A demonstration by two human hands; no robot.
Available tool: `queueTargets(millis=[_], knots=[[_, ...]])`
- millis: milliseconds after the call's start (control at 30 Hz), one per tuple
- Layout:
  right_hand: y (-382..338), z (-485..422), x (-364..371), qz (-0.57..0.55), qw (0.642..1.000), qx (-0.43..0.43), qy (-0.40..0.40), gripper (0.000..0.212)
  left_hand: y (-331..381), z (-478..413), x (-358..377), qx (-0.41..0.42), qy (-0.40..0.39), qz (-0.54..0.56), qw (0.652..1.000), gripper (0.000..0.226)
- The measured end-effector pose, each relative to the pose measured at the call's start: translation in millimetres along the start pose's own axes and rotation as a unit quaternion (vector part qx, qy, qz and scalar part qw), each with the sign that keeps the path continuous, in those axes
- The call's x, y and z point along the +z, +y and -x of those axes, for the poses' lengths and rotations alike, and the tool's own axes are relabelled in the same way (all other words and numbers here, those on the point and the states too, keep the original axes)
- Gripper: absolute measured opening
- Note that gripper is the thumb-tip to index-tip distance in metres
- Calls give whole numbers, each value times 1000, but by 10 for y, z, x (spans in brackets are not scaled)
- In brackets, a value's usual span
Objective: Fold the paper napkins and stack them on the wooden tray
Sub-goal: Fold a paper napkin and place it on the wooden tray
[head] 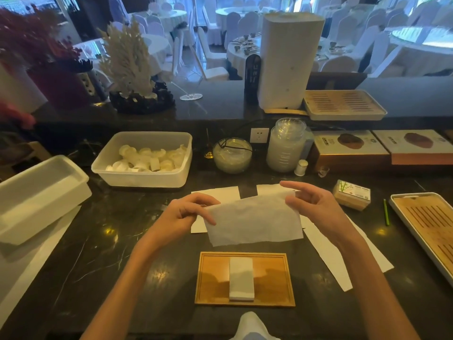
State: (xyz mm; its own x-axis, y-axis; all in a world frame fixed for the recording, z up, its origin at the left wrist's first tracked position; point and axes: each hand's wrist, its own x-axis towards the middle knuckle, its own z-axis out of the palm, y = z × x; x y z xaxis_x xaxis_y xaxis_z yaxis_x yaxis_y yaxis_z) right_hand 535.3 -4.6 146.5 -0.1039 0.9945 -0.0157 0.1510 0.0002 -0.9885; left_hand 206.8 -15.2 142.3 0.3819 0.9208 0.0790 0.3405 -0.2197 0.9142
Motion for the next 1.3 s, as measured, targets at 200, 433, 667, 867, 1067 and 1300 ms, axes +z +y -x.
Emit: queueTargets(millis=[200, 433, 667, 867, 1067, 1300], knots=[[-204, -139, 114, 136, 981, -47, -127, 43, 46, -130, 167, 9, 26, -88, 996, 35], [-404, -327, 293, 271, 931, -98, -223, 37, 36, -340, 704, -50, -123, 42, 990, 24], [24, -58, 285, 1, 988, 153, -30, 50, -124, -290, 754, -125, 59, 215, 967, 31], [310, 60, 523, -25, 992, 101, 71, 12, -168, -269, 733, -153, 60, 207, 964, 15], [393, 34, 588, -5, 993, 73, 94, 12, -173, -241, 729, -160, 62, 212, 962, 18], [389, 92, 607, -34, 995, 88, 14, 24, -180, -210, 705, -158, 83, 226, 958, 18]])
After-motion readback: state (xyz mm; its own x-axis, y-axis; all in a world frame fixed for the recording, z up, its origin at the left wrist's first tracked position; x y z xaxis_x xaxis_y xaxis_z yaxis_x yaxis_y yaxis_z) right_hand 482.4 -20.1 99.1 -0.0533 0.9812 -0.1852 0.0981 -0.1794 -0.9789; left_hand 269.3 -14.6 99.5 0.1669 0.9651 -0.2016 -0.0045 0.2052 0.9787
